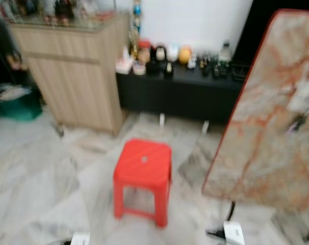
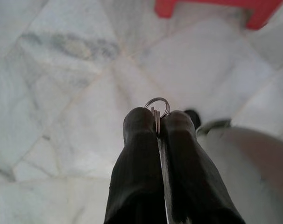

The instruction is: Hang keys on a hook

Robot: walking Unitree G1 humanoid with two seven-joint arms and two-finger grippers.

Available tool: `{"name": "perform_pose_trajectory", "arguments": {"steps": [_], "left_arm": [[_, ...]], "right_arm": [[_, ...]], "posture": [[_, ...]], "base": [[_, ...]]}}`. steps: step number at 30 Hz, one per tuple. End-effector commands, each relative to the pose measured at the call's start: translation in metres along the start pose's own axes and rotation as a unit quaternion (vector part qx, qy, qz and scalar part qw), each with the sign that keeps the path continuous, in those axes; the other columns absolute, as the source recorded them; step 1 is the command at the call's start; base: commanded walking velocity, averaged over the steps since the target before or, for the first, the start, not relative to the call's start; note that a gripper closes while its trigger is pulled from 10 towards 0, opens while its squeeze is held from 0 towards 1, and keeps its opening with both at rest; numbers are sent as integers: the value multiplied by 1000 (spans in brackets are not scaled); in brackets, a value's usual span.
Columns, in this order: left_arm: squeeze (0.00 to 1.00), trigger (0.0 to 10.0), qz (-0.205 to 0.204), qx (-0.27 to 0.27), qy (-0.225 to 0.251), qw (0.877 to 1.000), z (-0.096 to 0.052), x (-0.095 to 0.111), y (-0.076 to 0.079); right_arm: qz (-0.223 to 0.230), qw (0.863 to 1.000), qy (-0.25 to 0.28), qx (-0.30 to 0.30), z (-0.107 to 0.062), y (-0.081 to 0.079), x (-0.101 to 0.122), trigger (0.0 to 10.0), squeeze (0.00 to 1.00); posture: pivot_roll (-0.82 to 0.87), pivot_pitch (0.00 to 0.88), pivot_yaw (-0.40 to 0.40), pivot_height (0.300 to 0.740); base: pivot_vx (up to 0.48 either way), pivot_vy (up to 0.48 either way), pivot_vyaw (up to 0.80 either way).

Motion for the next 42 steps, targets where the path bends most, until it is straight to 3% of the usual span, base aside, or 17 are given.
{"name": "perform_pose_trajectory", "arguments": {"steps": [1,42], "left_arm": [[0,10000,1,-8,-10,1000,0,-6,7],[0,10000,6,-14,-14,1000,-1,-7,7]], "right_arm": [[0,1000,-7,-11,-1,10,-5,10000,0],[-5,1000,-12,-14,-1,10,-7,10000,0]], "posture": [[-4,0,-20,740],[0,0,-16,740]], "base": [[0,-424,0],[0,-436,0]]}}
Point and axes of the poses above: a point about 5 cm out from each wrist's last joint towards the gripper, its own z axis pointing out of the wrist towards the gripper, its own x axis along the axis of the wrist's last joint, y = z × x, the point moved 4 cm from there along z, pointing out of the wrist towards the gripper, and after that the axes turned 13 degrees about -z, right-handed, at the moved point
